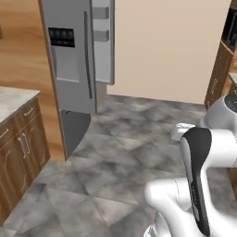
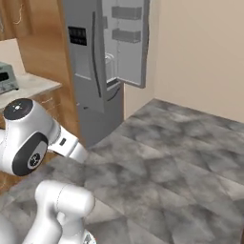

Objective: Pick the egg and butter from the fridge and place them by the bowl for mixing.

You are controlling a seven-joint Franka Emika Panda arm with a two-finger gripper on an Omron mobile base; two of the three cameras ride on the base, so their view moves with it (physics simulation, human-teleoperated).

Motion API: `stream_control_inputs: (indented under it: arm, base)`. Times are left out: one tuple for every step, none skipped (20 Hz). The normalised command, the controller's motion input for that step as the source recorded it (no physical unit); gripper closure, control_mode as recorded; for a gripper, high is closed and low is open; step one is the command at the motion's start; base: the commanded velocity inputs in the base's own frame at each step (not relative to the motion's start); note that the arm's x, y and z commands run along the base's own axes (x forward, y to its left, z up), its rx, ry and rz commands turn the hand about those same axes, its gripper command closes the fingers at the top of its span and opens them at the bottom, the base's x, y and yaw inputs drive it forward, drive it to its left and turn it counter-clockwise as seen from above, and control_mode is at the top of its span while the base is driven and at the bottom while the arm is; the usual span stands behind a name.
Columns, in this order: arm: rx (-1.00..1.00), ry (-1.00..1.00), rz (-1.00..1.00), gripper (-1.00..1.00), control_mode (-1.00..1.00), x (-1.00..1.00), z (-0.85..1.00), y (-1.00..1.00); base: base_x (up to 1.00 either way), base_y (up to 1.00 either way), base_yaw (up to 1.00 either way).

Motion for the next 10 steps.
stream_control_inputs:
  arm:
    - [0.0,0.0,0.0,-1.0,1.0,0.0,0.0,0.0]
    - [0.0,0.0,0.0,-1.0,1.0,0.0,0.0,0.0]
    - [0.0,0.0,0.0,-1.0,1.0,0.0,0.0,0.0]
    - [0.0,0.0,0.0,-1.0,1.0,0.0,0.0,0.0]
    - [0.0,0.0,0.0,-1.0,1.0,0.0,0.0,0.0]
    - [0.0,0.0,0.0,-1.0,1.0,0.0,0.0,0.0]
    - [0.0,0.0,0.0,-1.0,1.0,0.0,0.0,0.0]
    - [0.0,0.0,0.0,-1.0,1.0,0.0,0.0,0.0]
    - [0.0,0.0,0.0,-1.0,1.0,0.0,0.0,0.0]
    - [0.0,0.0,0.0,-1.0,1.0,0.0,0.0,0.0]
  base:
    - [1.0,0.0,-0.27]
    - [1.0,-0.04,-0.21]
    - [1.0,-0.09,-0.19]
    - [1.0,-0.12,-0.17]
    - [1.0,-0.22,-0.13]
    - [1.0,-0.22,-0.13]
    - [1.0,-0.21,-0.12]
    - [1.0,-0.22,-0.12]
    - [1.0,-0.24,-0.11]
    - [1.0,-0.25,-0.11]
